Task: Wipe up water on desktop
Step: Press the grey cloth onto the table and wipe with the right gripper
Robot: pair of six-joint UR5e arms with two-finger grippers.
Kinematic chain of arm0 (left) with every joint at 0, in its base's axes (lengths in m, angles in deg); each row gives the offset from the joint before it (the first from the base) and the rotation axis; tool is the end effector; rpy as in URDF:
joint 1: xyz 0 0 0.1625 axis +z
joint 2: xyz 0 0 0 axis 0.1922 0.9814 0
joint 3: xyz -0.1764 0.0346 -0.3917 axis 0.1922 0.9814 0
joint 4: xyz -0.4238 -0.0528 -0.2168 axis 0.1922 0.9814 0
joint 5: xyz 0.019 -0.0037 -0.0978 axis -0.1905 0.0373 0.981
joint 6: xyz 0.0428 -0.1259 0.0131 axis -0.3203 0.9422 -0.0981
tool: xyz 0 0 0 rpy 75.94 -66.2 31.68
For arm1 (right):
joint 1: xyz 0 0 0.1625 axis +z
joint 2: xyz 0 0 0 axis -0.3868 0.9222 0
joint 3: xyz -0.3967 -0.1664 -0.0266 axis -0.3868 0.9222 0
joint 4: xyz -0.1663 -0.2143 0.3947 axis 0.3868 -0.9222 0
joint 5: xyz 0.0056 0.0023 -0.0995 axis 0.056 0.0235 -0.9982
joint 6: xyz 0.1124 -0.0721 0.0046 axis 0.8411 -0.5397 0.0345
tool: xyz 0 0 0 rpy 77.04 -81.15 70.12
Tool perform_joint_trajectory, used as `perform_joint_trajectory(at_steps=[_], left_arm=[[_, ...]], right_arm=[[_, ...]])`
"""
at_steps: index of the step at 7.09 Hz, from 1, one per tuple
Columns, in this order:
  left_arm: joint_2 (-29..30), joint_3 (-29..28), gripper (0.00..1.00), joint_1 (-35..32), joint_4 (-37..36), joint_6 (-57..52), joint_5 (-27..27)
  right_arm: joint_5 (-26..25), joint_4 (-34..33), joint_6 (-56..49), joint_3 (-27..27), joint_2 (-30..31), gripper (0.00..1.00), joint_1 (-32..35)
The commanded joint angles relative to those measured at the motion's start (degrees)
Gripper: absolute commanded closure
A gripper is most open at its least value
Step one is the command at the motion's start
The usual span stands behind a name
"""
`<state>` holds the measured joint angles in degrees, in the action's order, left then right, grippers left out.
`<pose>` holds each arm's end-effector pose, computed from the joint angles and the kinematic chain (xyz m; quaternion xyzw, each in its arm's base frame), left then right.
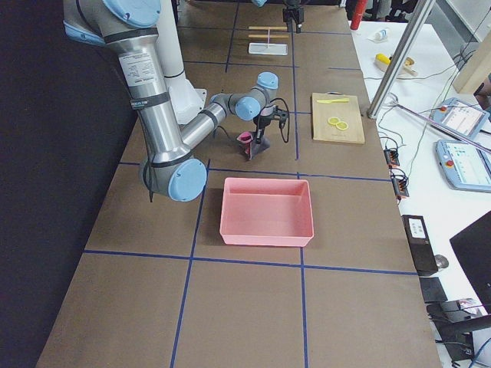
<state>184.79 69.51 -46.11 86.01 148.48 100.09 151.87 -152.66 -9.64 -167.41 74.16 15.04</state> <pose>0.3233 -0.5874 0.1725 -0.0487 0.5497 -0.2503 0.7955 -0.4874 -0.4693 0.3534 -0.0562 -0.3587 0.0663 0.9294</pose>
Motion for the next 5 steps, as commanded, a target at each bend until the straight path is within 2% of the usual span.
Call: perform_joint_trajectory(at_steps=[1, 3, 4, 5], left_arm=[[0.0, -0.1, 0.13, 0.0, 0.0, -0.4, 0.0], [0.0, -0.2, 0.13, 0.0, 0.0, -0.4, 0.0], [0.0, -0.2, 0.13, 0.0, 0.1, -0.4, 0.0], [0.0, -0.2, 0.13, 0.0, 0.0, -0.4, 0.0]], right_arm=[[-0.5, 0.0, 1.6, 1.9, -3.7, 1.0, -1.6], [-0.6, 0.3, 12.0, 11.5, -16.9, 1.0, -4.6], [-0.7, 0.4, 15.4, 13.2, -19.6, 1.0, -5.5], [-0.7, 0.4, 15.6, 13.3, -19.6, 1.0, -5.7]])
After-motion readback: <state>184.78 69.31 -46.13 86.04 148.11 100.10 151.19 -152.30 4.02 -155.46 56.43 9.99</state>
